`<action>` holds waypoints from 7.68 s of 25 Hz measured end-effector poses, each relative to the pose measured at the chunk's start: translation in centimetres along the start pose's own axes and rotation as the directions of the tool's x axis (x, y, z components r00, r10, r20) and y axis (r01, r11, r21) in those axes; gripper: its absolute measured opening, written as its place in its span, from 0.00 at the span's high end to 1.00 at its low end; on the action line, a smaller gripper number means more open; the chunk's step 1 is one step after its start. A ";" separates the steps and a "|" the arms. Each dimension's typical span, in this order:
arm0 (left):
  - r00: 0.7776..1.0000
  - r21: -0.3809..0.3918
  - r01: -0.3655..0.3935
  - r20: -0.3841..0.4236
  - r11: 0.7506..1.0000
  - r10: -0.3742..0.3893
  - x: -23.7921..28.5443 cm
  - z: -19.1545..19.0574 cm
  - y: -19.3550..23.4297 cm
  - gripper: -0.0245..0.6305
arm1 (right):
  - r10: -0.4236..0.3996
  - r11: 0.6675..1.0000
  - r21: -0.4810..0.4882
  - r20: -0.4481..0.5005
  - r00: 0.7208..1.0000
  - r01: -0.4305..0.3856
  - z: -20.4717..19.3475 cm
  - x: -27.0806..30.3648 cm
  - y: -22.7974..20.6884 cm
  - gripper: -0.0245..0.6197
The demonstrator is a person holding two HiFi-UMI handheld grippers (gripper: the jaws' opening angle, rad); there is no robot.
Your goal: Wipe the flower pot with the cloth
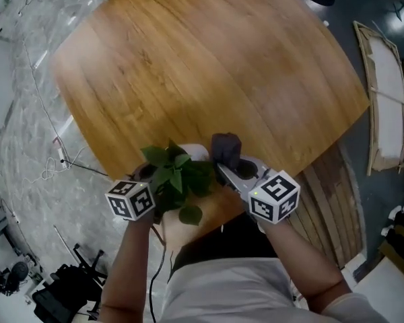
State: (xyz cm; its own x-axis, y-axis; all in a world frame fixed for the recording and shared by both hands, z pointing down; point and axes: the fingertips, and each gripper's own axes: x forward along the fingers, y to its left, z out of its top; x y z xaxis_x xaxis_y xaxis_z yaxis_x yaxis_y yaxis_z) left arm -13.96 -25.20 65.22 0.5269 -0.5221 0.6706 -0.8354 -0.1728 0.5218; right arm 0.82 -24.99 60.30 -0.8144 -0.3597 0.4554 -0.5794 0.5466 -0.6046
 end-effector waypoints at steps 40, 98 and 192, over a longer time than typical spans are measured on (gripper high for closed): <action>0.999 -0.605 0.021 0.038 0.796 0.002 -0.5 -4.6 3.7 0.93 | 0.155 0.986 -0.055 -0.072 0.985 -0.159 -2.2 6.8 11.0 0.86; 0.997 0.578 -0.003 -0.059 0.816 0.046 1.0 0.0 -5.2 0.94 | 0.200 0.951 0.275 -0.188 0.962 -0.144 -2.8 7.8 -3.4 0.87; 0.772 0.422 -0.136 0.612 0.896 -0.171 -37.1 19.5 -27.8 0.96 | 0.270 0.835 -0.551 0.406 0.873 -0.002 24.1 -19.4 36.1 0.87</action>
State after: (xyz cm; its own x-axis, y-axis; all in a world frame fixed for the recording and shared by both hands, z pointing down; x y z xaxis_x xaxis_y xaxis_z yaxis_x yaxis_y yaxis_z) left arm -13.37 -17.33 15.53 0.4542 -0.8846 0.1057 -0.8863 -0.4367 0.1541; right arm -5.01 -16.54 13.86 -0.8803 -0.4735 -0.0307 -0.4647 0.8734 -0.1458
